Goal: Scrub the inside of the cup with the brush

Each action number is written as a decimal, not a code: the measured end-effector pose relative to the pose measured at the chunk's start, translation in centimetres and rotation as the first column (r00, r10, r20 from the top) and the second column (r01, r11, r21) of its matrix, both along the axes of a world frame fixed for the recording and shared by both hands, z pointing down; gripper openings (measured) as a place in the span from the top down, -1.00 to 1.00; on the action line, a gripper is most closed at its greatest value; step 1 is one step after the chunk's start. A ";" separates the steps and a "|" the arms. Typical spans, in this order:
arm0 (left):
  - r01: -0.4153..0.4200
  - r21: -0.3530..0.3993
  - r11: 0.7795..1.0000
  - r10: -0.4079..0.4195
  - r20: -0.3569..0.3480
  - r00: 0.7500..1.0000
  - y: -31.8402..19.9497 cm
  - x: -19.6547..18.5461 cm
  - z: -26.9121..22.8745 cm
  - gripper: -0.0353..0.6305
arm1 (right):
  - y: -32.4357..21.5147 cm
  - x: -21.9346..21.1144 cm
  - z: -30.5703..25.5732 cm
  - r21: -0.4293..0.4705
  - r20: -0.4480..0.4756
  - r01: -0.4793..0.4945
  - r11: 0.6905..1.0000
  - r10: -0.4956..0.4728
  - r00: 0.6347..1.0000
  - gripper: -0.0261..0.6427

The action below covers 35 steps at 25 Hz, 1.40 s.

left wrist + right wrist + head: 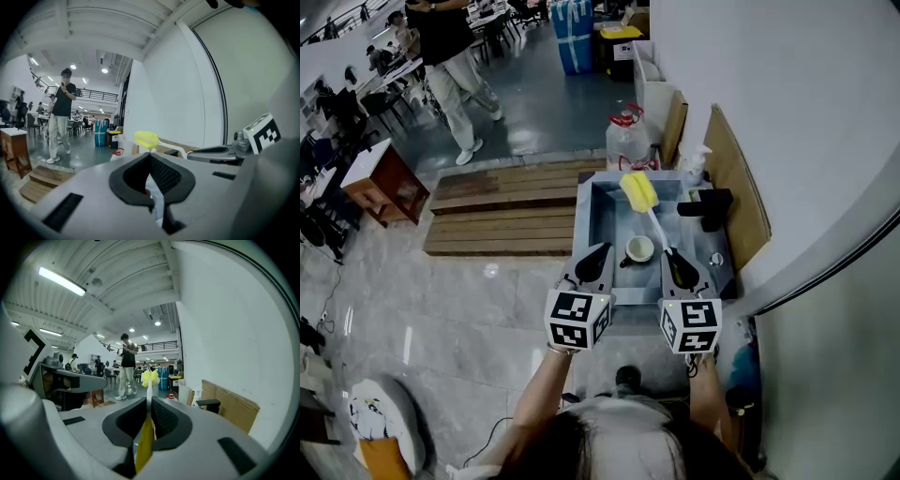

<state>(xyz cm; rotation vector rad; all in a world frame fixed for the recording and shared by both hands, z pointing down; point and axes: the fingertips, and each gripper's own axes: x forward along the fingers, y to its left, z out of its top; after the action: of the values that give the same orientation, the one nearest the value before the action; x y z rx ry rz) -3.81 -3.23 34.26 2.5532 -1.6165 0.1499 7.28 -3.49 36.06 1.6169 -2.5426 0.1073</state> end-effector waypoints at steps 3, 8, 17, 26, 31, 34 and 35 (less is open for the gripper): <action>-0.004 0.013 1.000 0.004 -0.005 1.000 0.6 -0.1 -0.5 0.87 | 0.5 -0.1 -0.4 0.011 -0.001 -0.004 1.000 0.004 1.000 0.78; -0.013 0.036 0.999 0.013 -0.020 1.000 1.8 -0.2 -1.6 0.87 | 1.7 -0.3 -1.4 0.031 -0.008 -0.007 0.999 0.008 1.000 0.78; -0.015 0.054 0.998 0.017 -0.036 0.999 4.2 -1.0 -2.3 0.87 | 3.9 -1.0 -2.7 0.053 -0.018 -0.008 0.999 0.009 1.000 0.78; -0.016 0.062 0.998 0.019 -0.043 0.999 6.1 -2.0 -2.5 0.87 | 5.4 -1.8 -3.3 0.070 -0.021 -0.014 0.997 0.016 1.000 0.78; -0.017 0.066 0.998 0.020 -0.048 0.999 6.9 -2.8 -2.9 0.87 | 6.2 -2.4 -3.7 0.072 -0.026 -0.018 0.997 0.020 0.999 0.78; -0.015 0.067 0.998 0.018 -0.054 0.998 7.3 -3.2 -3.0 0.87 | 6.6 -2.8 -3.9 0.073 -0.029 -0.015 0.997 0.017 0.999 0.78; -0.014 0.066 0.998 0.018 -0.056 0.998 7.4 -3.3 -3.0 0.87 | 6.7 -2.9 -3.9 0.073 -0.031 -0.014 0.997 0.016 0.999 0.78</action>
<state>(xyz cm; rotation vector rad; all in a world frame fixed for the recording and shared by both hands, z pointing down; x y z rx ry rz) -7.06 4.13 31.24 2.5941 -1.6067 0.0260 4.38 3.23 32.12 1.6501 -2.5392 -0.0097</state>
